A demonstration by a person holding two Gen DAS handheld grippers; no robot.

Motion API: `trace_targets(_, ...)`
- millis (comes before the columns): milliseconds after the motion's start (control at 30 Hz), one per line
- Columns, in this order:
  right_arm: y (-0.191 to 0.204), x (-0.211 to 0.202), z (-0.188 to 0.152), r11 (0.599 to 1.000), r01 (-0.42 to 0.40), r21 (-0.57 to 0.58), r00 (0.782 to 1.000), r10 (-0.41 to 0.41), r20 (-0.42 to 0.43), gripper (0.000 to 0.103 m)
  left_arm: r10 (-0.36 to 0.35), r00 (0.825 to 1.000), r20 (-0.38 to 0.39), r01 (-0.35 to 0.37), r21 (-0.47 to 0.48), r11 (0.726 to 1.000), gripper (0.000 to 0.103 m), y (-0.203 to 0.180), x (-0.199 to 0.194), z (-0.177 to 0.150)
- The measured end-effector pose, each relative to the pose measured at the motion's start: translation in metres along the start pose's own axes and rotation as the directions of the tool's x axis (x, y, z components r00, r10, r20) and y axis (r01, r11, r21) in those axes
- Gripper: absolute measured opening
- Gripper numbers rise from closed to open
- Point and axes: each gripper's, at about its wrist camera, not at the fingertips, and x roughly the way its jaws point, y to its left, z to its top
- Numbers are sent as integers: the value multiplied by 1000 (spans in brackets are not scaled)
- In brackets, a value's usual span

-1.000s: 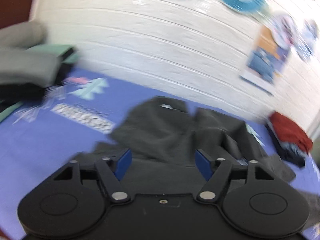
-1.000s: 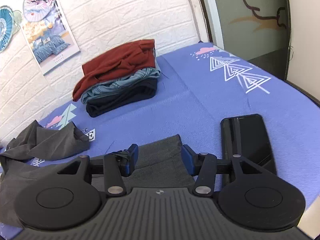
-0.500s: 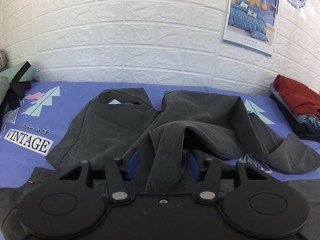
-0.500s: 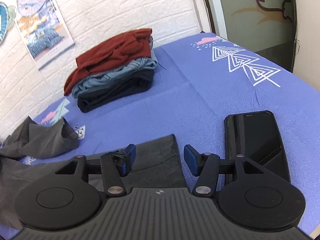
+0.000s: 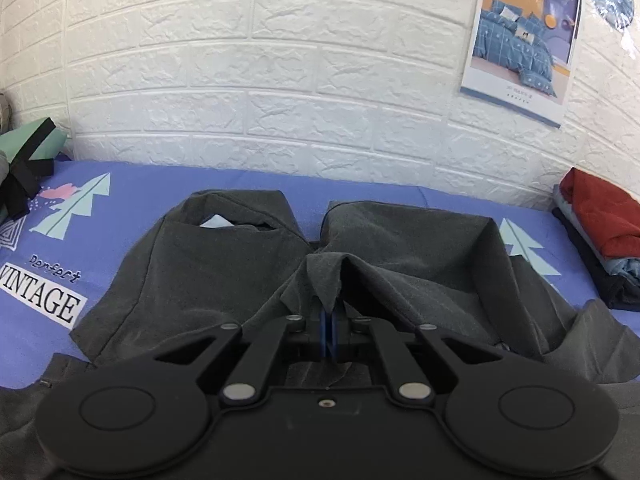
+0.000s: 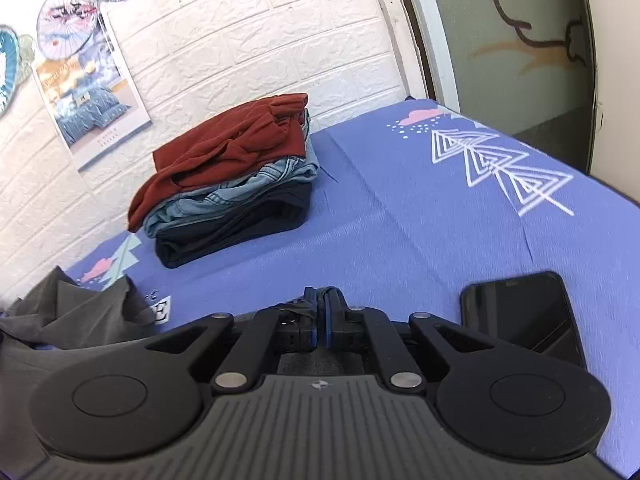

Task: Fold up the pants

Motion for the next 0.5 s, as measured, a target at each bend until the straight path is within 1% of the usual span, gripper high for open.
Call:
trace_targets(67,-1,13,1,1000,19,15,1000,-19,-20,5,20,1000,-21,-19,28,999,103,-4,12,-6)
trace_targets(167,-1,36,-8,997,74,-27,995,-75,-70,5,42,997,-64,-40,34,999,103,-3,30,-17)
trace_targets(267,4,39,-15,993,102,-55,994,-105,-43,5,22,998,-57,-21,23,1000,103,2,32,-24)
trace_targets(300,6,38,-15,991,111,-70,993,-114,-41,17,11,998,-60,-10,22,1000,103,3,30,-23)
trace_targets(333,8,37,-14,989,116,-89,992,-121,-48,26,-2,997,-71,3,22,1000,103,5,26,-21)
trace_targets(367,10,34,-12,985,139,-105,988,-145,-48,54,-29,996,-83,30,13,999,103,8,20,-18)
trace_targets(400,14,30,-9,978,175,-111,983,-180,-37,79,-71,993,-93,70,-10,997,103,13,10,-15)
trace_targets(433,17,22,-5,974,198,-110,980,-200,-3,85,-102,990,-95,98,-39,994,103,18,0,-13)
trace_targets(467,21,14,-2,974,200,-107,980,-196,41,86,-124,989,-86,118,-65,991,103,23,-13,-11)
trace_targets(500,27,6,2,978,181,-107,982,-174,69,86,-138,988,-72,133,-74,988,103,28,-26,-9)
